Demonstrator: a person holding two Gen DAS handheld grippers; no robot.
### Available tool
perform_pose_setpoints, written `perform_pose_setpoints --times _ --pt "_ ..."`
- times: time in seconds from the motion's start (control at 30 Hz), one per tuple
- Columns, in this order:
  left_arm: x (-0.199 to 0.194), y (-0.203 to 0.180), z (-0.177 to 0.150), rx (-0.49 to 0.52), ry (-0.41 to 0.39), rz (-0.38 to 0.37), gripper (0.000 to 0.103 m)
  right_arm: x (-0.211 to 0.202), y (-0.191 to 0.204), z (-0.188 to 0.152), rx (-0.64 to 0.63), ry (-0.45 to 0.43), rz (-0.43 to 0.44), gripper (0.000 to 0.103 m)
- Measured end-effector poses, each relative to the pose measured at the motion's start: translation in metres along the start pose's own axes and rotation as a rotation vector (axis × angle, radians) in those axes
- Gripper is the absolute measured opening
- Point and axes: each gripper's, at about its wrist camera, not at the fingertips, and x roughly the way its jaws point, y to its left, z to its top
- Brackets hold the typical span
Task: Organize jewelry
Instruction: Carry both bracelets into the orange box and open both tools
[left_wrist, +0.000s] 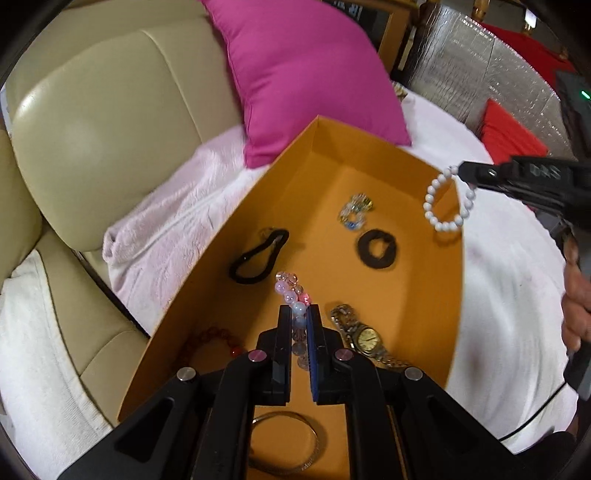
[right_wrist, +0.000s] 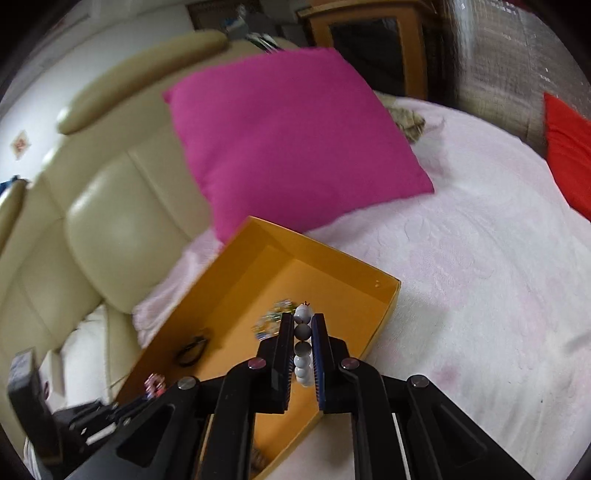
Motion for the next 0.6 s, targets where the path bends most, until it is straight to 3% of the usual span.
perform_pose_setpoints --times 0.27,0.3,0.37,0.43,0.6 --pt "0.029 -0.006 0.008 0.017 0.068 -0.003 0.010 0.041 -0.003 0.016 0.041 0.065 -0.020 0.011" --pt "0.032 -0.006 0.008 0.016 0.076 0.000 0.013 0.045 -0.006 0.016 0.042 0.074 -0.056 0.011" --pt "0.033 -0.004 0.006 0.015 0.091 -0.007 0.041 0.053 -0.012 0.015 0.049 0.119 -0.109 0.012" --pt "0.026 -0.003 0.004 0.021 0.076 -0.030 0.055 0.050 -0.019 0.013 0.056 0.130 -0.138 0.013" --pt "-0.018 0.007 0.000 0.051 -0.006 -0.030 0.056 0.008 -0.017 0.002 0.029 0.045 -0.066 0.014"
